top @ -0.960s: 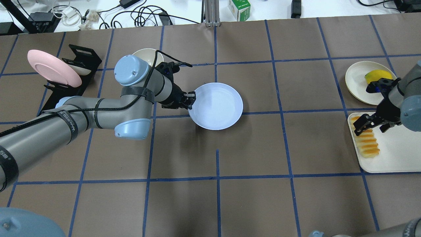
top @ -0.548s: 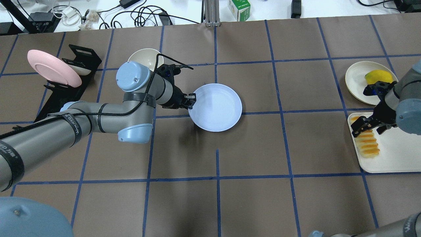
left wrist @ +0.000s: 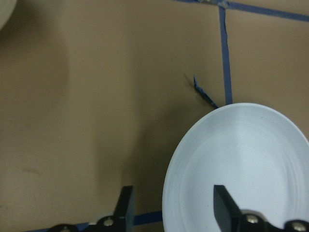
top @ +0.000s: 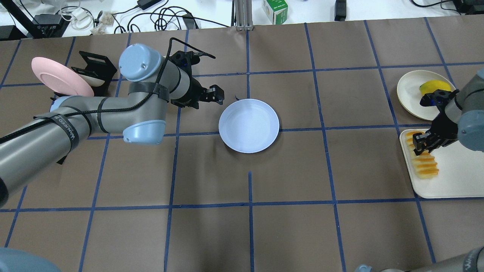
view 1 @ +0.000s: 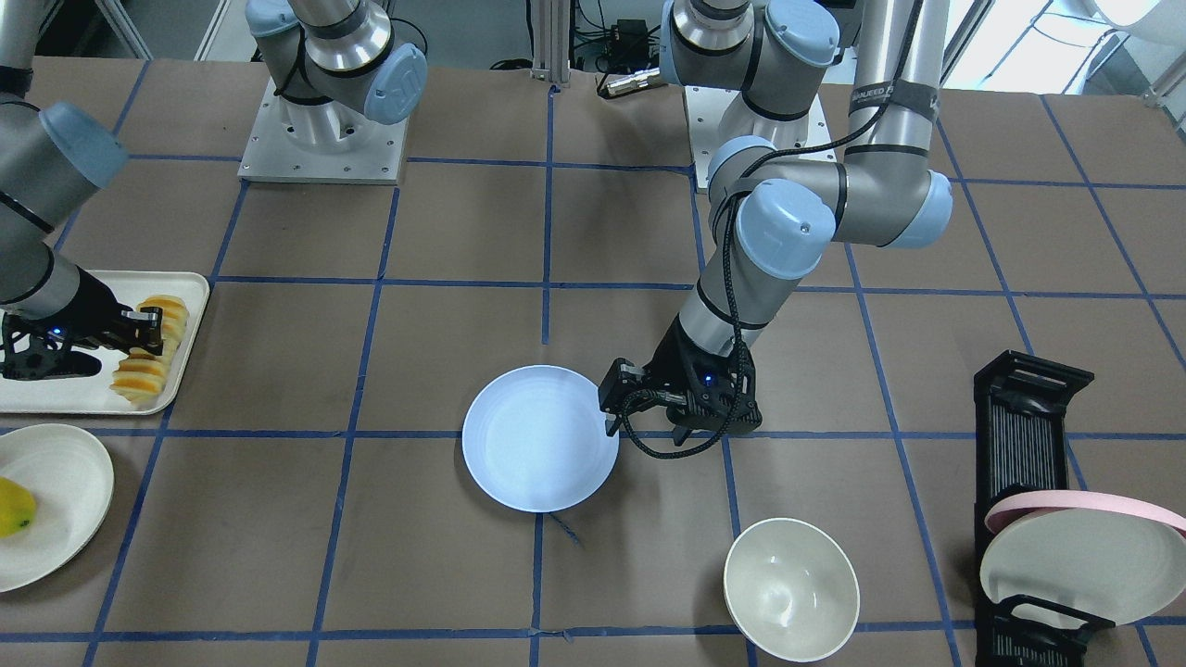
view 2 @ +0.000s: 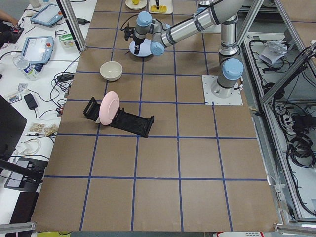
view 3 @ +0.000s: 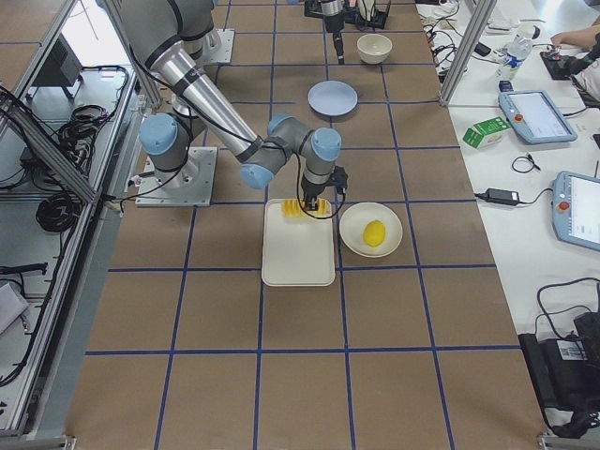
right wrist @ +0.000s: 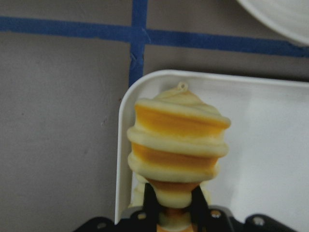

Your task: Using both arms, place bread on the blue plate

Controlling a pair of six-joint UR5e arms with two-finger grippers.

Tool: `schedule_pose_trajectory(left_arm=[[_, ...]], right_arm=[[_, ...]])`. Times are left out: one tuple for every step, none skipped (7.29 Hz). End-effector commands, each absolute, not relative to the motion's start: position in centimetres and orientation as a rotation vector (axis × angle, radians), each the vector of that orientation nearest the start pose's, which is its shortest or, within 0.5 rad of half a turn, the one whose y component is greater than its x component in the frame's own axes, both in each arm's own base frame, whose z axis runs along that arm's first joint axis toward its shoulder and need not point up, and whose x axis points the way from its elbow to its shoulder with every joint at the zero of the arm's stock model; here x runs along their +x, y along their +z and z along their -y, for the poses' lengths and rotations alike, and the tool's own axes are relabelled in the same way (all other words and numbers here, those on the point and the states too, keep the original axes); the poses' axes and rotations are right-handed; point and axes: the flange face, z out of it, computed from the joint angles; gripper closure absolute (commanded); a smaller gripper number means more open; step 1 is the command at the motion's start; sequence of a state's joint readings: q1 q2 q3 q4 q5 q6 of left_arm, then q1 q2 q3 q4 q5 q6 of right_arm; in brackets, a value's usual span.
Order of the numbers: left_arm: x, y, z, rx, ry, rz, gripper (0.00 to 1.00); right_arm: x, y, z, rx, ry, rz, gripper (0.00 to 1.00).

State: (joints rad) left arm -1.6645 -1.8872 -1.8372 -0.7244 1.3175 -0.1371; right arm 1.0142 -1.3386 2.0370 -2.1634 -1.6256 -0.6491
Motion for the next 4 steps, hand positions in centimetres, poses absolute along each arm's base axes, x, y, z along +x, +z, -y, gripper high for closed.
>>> schedule_pose_trajectory(left_arm=[[-20.4,35.5,57.5,-0.017,-0.230,-3.294,0.00],[-20.1,38.4,56.8,-0.020,-0.182,-3.270,0.00],[-19.1,41.4,54.8,-0.021,-0.145,-3.189,0.00],[-18.5,43.8,52.5,-0.026,-0.068,-3.159,0.00]], right_arm=[[-12.2,27.9,50.5,-0.193,0.100,-3.120,1.00],[-7.9,29.8,52.6,-0.280,0.078,-3.082,1.00],[-0.9,31.0,54.0,-0.387,0.021,-3.032,1.00],[6.4,31.0,53.9,-0.381,0.017,-3.032,1.00]])
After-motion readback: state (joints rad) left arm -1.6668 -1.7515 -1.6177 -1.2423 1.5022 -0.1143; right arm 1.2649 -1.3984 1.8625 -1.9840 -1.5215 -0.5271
